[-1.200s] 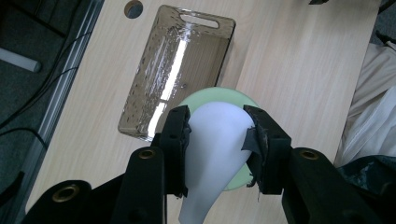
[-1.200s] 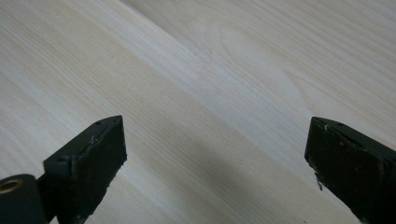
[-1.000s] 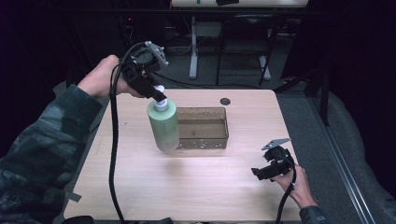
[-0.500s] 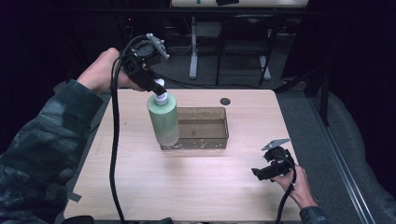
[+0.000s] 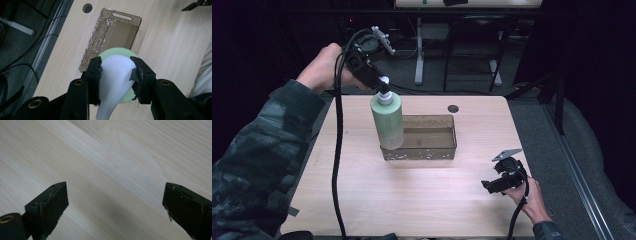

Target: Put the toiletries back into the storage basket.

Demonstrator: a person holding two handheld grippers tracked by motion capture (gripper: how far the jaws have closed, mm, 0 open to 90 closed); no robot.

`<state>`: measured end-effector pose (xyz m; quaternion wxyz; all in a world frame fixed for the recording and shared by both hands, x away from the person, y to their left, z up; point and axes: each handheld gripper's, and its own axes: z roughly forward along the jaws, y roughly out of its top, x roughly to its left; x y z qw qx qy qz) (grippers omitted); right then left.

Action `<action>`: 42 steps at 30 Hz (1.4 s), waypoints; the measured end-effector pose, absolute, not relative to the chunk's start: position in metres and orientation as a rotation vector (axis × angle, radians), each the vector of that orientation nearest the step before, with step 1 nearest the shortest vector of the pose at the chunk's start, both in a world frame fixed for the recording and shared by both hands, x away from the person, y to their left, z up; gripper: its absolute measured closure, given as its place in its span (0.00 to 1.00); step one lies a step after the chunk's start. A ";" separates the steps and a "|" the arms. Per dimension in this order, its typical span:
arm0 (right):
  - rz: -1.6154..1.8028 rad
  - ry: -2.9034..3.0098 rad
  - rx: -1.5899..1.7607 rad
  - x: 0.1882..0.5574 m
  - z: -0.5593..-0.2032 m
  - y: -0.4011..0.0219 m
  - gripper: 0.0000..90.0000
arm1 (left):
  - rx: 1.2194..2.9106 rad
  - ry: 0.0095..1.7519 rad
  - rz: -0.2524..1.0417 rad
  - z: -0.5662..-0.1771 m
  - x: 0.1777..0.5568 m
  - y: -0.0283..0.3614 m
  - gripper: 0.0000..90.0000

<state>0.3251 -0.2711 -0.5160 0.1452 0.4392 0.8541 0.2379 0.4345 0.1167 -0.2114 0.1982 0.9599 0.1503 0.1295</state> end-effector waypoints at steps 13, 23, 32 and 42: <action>0.680 2.461 1.258 0.325 -0.517 -0.271 0.07 | 2.683 0.446 0.388 -0.207 0.447 0.107 0.69; 0.671 2.461 1.253 0.325 -0.517 -0.272 0.07 | 2.695 0.470 0.413 -0.208 0.457 0.101 0.69; 0.673 2.459 1.259 0.324 -0.517 -0.271 0.07 | 2.686 0.493 0.431 -0.211 0.464 0.098 0.69; 0.673 2.459 1.259 0.324 -0.517 -0.271 0.07 | 2.697 0.504 0.426 -0.215 0.471 0.094 0.70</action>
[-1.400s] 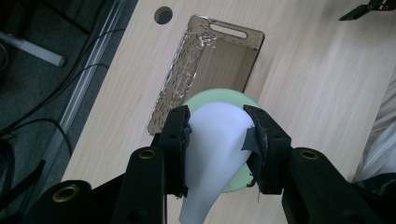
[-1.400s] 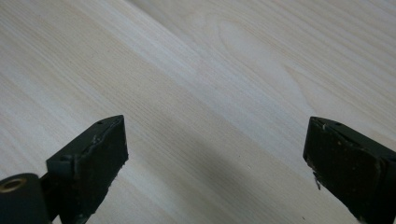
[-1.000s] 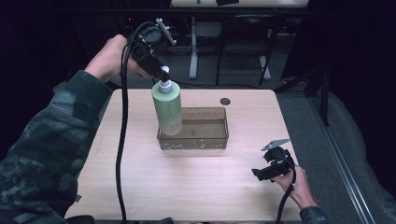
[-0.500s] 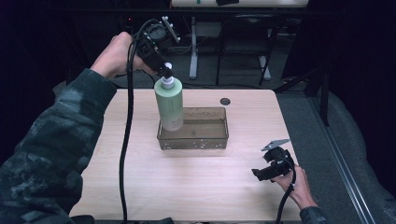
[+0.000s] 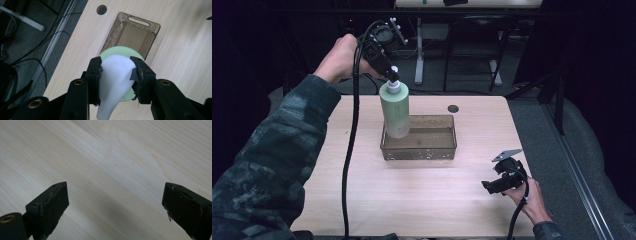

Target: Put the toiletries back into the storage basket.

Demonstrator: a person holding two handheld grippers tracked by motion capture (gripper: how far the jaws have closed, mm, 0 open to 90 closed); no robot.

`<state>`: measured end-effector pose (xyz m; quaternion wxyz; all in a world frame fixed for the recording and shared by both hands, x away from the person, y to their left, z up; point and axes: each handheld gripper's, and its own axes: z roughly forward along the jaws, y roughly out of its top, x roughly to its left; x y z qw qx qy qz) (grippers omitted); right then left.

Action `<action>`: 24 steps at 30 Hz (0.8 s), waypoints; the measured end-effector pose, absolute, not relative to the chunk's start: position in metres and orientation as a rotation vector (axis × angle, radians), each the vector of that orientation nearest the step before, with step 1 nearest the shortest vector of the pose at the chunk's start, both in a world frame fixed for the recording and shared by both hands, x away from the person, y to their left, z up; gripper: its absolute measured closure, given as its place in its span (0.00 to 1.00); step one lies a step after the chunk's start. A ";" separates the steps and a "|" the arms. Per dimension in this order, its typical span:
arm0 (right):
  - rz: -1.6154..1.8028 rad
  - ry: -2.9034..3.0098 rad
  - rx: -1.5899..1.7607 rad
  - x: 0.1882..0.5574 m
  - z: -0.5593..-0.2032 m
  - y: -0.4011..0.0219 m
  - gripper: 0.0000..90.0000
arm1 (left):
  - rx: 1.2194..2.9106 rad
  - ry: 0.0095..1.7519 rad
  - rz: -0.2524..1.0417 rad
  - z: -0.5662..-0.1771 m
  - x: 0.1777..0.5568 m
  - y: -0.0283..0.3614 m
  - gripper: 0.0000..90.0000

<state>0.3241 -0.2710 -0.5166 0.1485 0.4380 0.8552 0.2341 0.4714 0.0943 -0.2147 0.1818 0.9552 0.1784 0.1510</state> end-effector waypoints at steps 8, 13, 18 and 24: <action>0.666 2.463 1.248 0.324 -0.517 -0.271 0.07 | 2.693 0.532 0.410 -0.219 0.477 0.091 0.70; 0.673 2.463 1.249 0.324 -0.517 -0.271 0.07 | 2.685 0.531 0.409 -0.222 0.479 0.090 0.70; 0.671 2.463 1.245 0.324 -0.517 -0.271 0.07 | 2.687 0.541 0.397 -0.230 0.482 0.090 0.70; 0.672 2.462 1.246 0.324 -0.517 -0.271 0.07 | 2.686 0.549 0.381 -0.240 0.486 0.090 0.70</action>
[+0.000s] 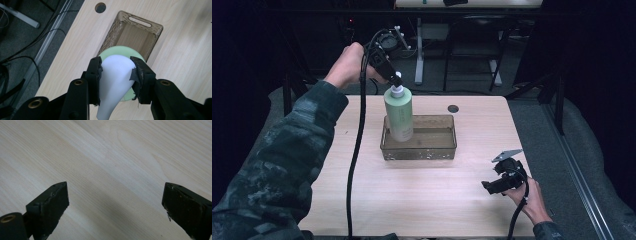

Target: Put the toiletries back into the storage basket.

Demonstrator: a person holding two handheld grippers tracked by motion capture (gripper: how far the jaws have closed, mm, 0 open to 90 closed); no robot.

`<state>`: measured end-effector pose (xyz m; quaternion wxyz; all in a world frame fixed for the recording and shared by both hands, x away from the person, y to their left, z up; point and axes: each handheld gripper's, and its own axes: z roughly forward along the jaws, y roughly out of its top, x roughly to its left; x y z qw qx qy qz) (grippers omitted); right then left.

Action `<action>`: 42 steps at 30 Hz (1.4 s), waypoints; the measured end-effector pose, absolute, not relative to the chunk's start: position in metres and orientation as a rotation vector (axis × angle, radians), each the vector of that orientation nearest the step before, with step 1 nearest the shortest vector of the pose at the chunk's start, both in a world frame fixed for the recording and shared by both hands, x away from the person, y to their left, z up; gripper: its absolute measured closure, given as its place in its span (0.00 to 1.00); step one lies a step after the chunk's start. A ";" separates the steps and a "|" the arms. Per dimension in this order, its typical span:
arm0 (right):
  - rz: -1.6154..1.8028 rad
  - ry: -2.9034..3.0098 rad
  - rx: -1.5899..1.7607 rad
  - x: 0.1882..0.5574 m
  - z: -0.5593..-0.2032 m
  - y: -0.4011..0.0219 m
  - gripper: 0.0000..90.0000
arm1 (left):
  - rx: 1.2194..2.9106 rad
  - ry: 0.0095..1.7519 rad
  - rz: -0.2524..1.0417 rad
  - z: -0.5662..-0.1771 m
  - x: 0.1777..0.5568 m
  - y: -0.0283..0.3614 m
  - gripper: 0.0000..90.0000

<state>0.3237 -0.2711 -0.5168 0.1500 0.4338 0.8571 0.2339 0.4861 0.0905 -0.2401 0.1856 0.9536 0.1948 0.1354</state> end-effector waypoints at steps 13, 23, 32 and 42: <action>0.668 2.459 1.248 0.324 -0.517 -0.271 0.06 | 2.694 0.564 0.333 -0.258 0.491 0.092 0.69; 0.659 2.453 1.251 0.324 -0.518 -0.271 0.01 | 2.702 0.577 0.317 -0.271 0.492 0.096 0.70; 0.656 2.455 1.255 0.324 -0.518 -0.270 0.00 | 2.708 0.586 0.298 -0.280 0.493 0.100 0.69; 0.630 2.472 1.249 0.324 -0.520 -0.270 0.00 | 2.715 0.595 0.282 -0.289 0.494 0.105 0.70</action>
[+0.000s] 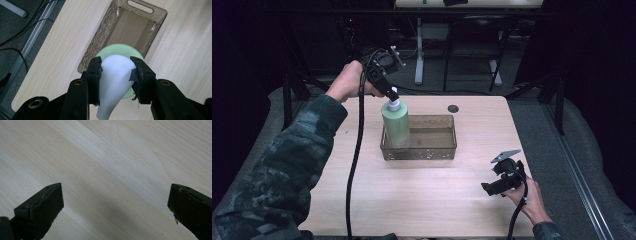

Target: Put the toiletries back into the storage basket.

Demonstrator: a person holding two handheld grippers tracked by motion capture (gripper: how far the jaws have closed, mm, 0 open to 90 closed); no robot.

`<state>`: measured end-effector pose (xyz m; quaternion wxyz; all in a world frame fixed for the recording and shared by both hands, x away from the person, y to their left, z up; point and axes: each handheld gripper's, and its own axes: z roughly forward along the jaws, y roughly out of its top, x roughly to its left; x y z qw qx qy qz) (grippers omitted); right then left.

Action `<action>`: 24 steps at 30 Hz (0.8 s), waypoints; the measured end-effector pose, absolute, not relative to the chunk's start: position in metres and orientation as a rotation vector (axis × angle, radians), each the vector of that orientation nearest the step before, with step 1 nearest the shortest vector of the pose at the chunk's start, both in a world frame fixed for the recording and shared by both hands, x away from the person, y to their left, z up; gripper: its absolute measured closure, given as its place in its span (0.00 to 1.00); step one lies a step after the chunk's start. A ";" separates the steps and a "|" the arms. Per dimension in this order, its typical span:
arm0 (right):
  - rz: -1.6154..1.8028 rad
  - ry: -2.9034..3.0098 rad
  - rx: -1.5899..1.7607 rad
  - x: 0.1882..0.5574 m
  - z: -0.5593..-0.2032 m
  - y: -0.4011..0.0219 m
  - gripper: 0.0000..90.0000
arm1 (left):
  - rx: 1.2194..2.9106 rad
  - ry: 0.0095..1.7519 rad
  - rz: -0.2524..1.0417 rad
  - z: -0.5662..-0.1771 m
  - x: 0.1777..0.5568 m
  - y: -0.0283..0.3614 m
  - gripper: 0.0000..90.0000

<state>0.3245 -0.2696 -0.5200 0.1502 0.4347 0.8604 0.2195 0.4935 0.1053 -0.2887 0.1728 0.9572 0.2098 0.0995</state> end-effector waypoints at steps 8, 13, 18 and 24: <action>0.629 2.480 1.249 0.325 -0.521 -0.269 0.00 | 2.726 0.591 0.267 -0.294 0.493 0.107 0.69; 0.628 2.480 1.251 0.325 -0.521 -0.269 0.00 | 2.734 0.591 0.263 -0.294 0.493 0.109 0.69; 0.622 2.481 1.253 0.325 -0.521 -0.269 0.00 | 2.747 0.593 0.263 -0.297 0.492 0.109 0.70; 0.620 2.480 1.252 0.325 -0.521 -0.269 0.00 | 2.767 0.588 0.253 -0.302 0.492 0.111 0.70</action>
